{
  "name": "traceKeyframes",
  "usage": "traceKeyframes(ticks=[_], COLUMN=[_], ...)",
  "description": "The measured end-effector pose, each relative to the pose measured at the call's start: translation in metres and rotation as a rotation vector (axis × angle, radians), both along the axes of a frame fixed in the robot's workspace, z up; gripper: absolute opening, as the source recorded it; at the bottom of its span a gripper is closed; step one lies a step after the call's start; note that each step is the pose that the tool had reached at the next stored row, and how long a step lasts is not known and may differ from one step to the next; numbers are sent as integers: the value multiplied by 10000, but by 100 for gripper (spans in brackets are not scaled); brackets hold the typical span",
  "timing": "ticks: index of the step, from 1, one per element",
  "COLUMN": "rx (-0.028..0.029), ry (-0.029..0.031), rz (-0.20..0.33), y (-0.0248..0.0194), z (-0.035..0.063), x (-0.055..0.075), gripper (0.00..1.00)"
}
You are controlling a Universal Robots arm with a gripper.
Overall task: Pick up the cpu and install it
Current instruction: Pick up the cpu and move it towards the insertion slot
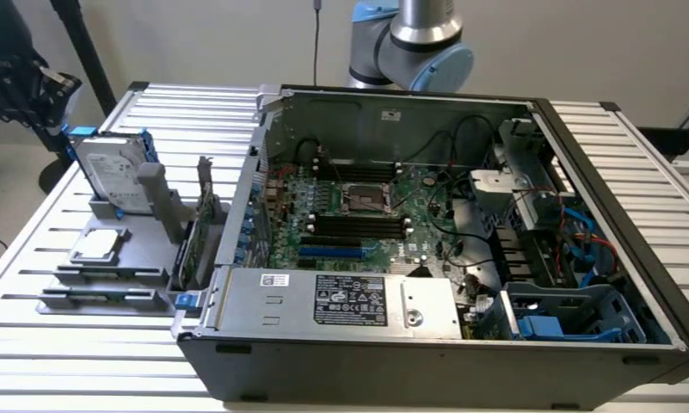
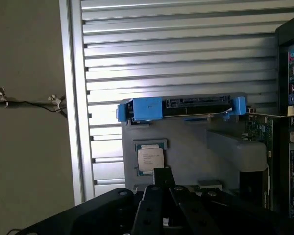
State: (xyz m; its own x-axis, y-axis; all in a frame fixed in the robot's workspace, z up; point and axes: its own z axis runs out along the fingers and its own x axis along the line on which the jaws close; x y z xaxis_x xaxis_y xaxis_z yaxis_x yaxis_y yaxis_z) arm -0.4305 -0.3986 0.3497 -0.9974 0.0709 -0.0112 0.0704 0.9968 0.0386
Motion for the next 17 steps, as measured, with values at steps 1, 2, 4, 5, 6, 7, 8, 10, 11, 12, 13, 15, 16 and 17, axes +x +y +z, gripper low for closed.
traceKeyframes(ticks=[1, 2, 4, 5, 6, 7, 8, 10, 11, 12, 13, 15, 16, 17], rx=[0, -1, -1, 0, 0, -1, 0, 0, -1, -1, -1, -1, -2, 0], ry=[0, 0, 0, 0, 0, 0, 0, 1, 1, 1, 1, 0, 2, -1], rz=[0, 0, 0, 0, 0, 0, 0, 0, 0, 0, 0, -1, 0, 0], y=[0, 0, 0, 0, 0, 0, 0, 0, 0, 0, 0, 1, 0, 0], z=[0, 0, 0, 0, 0, 0, 0, 0, 0, 0, -2, -24, -42, -61], x=[0, 0, 0, 0, 0, 0, 0, 0, 0, -1, -5, -21, -34, -47], gripper=[11, 11, 11, 12, 12, 17, 17, 30, 36, 36, 42, 48, 53, 59])
